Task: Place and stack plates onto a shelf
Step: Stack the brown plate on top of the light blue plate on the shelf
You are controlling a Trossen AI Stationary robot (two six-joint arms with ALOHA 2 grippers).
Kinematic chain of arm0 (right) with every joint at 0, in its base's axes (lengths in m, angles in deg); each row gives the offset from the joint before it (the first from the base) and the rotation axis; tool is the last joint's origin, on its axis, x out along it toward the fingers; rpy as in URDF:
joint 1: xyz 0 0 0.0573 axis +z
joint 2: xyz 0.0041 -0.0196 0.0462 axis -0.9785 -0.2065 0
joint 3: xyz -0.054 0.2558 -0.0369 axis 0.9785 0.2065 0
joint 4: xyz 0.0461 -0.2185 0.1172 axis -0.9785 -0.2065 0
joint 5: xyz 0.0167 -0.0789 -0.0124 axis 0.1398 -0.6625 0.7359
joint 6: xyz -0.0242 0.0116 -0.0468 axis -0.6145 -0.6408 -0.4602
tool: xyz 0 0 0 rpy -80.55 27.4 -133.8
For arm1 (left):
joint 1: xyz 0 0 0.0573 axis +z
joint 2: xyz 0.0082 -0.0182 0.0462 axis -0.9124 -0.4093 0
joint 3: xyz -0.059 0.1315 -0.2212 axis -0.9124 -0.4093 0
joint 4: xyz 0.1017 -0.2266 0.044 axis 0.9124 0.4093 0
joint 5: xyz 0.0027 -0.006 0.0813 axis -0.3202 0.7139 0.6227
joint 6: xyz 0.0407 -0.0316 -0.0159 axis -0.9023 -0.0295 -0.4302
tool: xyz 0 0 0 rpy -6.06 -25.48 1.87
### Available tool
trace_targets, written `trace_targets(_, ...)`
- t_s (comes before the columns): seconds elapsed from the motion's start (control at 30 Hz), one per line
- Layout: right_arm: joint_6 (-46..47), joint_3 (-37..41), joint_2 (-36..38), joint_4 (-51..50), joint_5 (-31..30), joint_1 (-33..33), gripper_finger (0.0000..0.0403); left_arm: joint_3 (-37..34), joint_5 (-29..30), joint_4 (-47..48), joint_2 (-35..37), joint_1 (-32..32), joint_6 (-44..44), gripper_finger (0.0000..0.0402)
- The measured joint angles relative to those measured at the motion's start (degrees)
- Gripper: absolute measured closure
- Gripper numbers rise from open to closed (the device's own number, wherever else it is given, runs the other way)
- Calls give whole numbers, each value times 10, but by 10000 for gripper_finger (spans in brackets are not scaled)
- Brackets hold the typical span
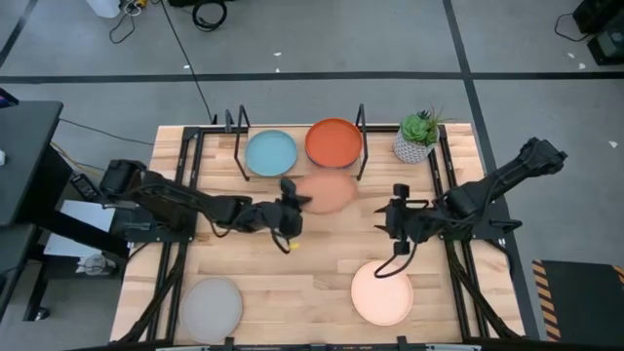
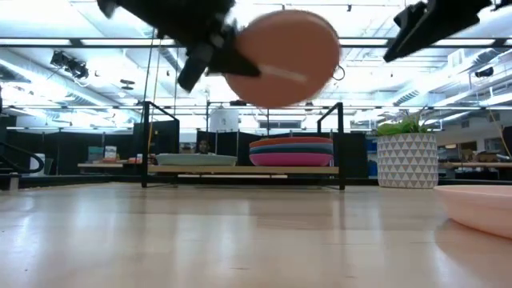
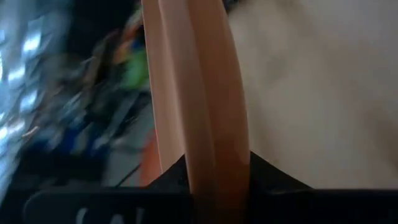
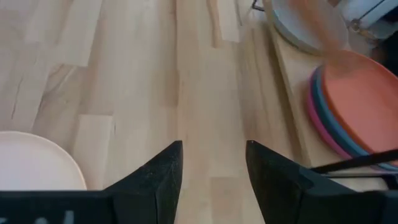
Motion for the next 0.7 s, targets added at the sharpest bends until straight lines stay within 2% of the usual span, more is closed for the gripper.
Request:
trace_targets(0.13,-3,56,4,76,0,2,220,0,132,3,17,13,24,343)
trace_targets(0.23,-12,82,-3,116,0,2,220,0,195,34,16,44,74,343)
trace_targets(0.37,-22,103,-2,144,0,2,220,-1,210,140,10,101,181,344)
trace_targets(0.5,-29,106,-2,147,2,2,220,2,201,224,8,145,258,344)
trace_targets(0.7,-47,106,-1,158,4,2,220,74,169,374,-29,171,357,344)
